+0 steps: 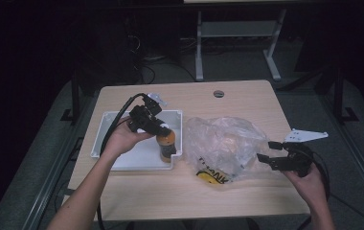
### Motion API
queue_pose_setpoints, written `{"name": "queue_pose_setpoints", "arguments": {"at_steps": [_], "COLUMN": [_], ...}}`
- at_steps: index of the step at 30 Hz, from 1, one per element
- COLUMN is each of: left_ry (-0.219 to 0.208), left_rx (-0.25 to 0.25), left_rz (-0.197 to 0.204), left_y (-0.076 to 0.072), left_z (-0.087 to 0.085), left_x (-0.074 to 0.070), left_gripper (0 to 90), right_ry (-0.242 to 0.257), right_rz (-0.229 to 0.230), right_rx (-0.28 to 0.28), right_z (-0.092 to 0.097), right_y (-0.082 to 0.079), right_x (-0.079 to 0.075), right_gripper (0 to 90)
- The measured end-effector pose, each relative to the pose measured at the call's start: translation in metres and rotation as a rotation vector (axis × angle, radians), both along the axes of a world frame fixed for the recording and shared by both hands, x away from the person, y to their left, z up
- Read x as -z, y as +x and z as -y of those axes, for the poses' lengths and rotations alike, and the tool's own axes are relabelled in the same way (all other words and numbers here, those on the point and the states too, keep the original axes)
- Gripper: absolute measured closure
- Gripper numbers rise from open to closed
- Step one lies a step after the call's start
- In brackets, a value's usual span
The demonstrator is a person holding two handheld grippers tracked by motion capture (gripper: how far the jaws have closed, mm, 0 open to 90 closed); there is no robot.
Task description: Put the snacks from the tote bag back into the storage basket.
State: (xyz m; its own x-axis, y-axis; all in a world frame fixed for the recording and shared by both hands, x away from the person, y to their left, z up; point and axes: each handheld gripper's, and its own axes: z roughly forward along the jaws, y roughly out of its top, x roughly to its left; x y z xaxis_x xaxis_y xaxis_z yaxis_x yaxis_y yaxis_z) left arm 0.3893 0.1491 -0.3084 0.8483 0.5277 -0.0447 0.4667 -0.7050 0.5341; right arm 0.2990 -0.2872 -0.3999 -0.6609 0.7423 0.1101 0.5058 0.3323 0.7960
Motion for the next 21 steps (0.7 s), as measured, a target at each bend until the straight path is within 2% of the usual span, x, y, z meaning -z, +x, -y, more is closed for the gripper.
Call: {"name": "queue_pose_setpoints", "arguments": {"at_steps": [21], "left_ry": [-0.020], "left_rx": [0.029], "left_rz": [-0.024], "left_y": [0.0014], "left_z": [-0.0029], "left_x": [0.0017], "left_gripper": [58.7], "right_ry": [0.003], "right_rz": [-0.005], "right_rx": [0.001], "right_z": [0.0000], "right_y": [-0.0003], "right_x": [0.0006], "right_gripper": [28.7]}}
